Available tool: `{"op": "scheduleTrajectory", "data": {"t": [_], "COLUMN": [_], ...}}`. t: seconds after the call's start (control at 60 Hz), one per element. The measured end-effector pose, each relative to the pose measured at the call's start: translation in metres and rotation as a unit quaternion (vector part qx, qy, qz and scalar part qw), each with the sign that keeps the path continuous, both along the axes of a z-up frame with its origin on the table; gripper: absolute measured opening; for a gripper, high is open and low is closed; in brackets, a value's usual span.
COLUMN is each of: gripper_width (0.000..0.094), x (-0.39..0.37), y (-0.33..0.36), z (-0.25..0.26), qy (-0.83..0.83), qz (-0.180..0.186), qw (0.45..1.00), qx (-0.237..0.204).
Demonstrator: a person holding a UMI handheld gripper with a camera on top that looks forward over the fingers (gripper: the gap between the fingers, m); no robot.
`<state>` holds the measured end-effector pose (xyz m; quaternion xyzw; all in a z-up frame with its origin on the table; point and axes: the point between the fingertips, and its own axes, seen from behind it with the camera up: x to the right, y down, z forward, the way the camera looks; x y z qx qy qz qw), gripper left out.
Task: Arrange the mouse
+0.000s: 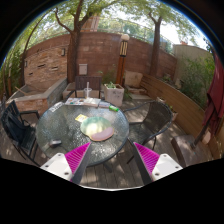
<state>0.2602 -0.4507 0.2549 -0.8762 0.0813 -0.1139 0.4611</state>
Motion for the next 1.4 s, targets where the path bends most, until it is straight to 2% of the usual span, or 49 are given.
{"op": "scheduleTrajectory", "data": {"t": [0.133, 0.25, 0.467, 0.583, 0.7, 0.95, 1.033, 1.167, 1.217, 1.267, 1.317, 1.35, 1.4], "gripper_width": [0.0856, 0.0862, 0.086, 0.0857, 0.0866, 0.086, 0.0848, 0.0839, 0.081, 0.0727, 0.0611, 0.05, 0.049], "x": [-0.007, -0.027, -0.131, -0.199, -0.255, -0.309, -0.313, -0.316, -0.317, -0.316, -0.311, -0.308, -0.309], "y": [0.001, -0.011, -0.015, 0.021, 0.072, 0.178, 0.197, 0.236, 0.249, 0.254, 0.26, 0.261, 0.263], "z": [-0.013, -0.053, -0.149, -0.188, -0.219, -0.264, -0.269, -0.267, -0.266, -0.269, -0.272, -0.273, -0.273], "qy": [0.0, 0.0, 0.032, 0.057, 0.074, 0.097, 0.102, 0.094, 0.086, 0.074, 0.061, 0.052, 0.052], "qz": [0.005, 0.017, 0.079, 0.118, 0.137, 0.129, 0.11, 0.102, 0.1, 0.094, 0.087, 0.085, 0.087], "qw": [1.0, 0.999, 0.993, 0.988, 0.986, 0.985, 0.987, 0.989, 0.99, 0.991, 0.992, 0.992, 0.992], "qx": [-0.01, -0.036, -0.085, -0.08, -0.062, -0.057, -0.063, -0.055, -0.055, -0.063, -0.072, -0.074, -0.076]}}
